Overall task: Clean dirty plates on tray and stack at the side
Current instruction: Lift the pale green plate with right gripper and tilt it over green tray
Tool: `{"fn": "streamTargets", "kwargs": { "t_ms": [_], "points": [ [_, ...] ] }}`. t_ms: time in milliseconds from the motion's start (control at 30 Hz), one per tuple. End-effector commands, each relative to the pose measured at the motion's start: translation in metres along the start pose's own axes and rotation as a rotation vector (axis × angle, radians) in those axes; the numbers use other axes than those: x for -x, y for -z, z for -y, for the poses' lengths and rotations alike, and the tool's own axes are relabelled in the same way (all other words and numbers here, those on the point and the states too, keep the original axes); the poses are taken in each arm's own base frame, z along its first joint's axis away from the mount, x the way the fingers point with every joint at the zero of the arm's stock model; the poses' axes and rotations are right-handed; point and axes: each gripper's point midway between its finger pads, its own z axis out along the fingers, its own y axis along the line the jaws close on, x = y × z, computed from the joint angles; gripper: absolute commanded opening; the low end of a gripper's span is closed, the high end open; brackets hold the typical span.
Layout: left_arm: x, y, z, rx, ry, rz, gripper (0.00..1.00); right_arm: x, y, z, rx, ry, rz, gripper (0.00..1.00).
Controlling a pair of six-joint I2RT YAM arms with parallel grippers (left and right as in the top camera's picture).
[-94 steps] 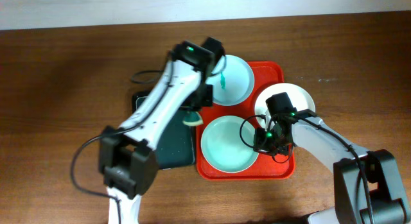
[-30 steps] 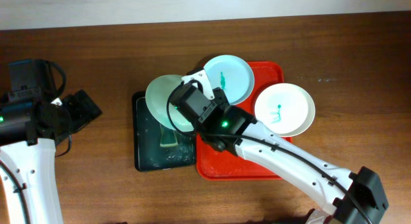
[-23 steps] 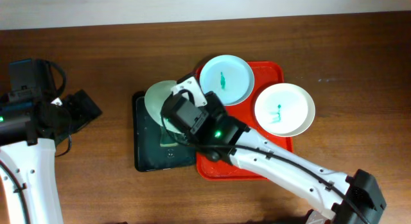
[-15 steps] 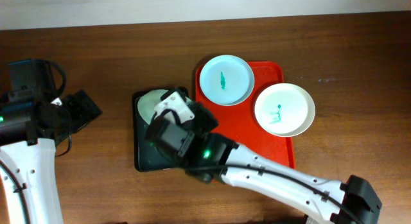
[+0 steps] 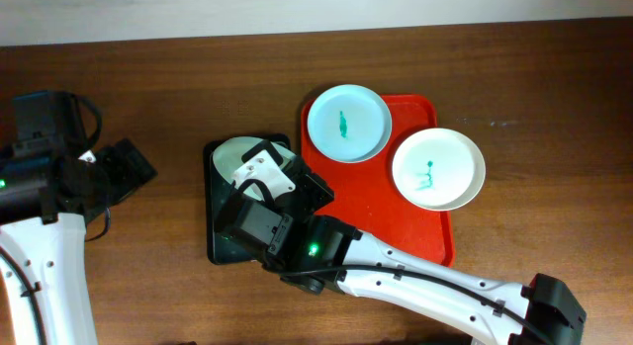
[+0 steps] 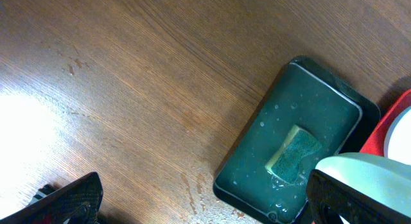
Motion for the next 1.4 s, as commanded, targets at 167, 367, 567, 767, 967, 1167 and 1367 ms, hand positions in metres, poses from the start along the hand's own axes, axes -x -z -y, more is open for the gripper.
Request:
{"fn": "streamTargets", "kwargs": {
  "t_ms": [167,367,567,767,967,1167,1367],
  "points": [
    [0.003,0.004,-0.001,-0.005,0.001,0.016,0.99,0.011,0.007,0.014,-0.035,-0.009,0.027,0.04],
    [0.003,0.004,-0.001,-0.005,0.001,0.016,0.99,0.011,0.007,0.014,-0.035,-0.01,0.028,0.04],
    [0.003,0.004,-0.001,-0.005,0.001,0.016,0.99,0.011,0.007,0.014,-0.035,-0.006,0.025,0.04],
    [0.003,0.004,-0.001,-0.005,0.001,0.016,0.99,0.011,0.007,0.014,-0.035,-0.006,0.025,0.04],
    [0.003,0.004,-0.001,-0.005,0.001,0.016,0.99,0.011,0.007,0.014,-0.035,0.008,0.026,0.04],
    [0.003,0.004,-0.001,-0.005,0.001,0.016,0.99,0.011,0.007,0.012,-0.028,0.004,0.024,0.04],
    [0.003,0.004,-0.001,-0.005,0.001,0.016,0.99,-0.016,0.0,-0.027,0.245,-0.307,-0.134,0.04]
  ]
}}
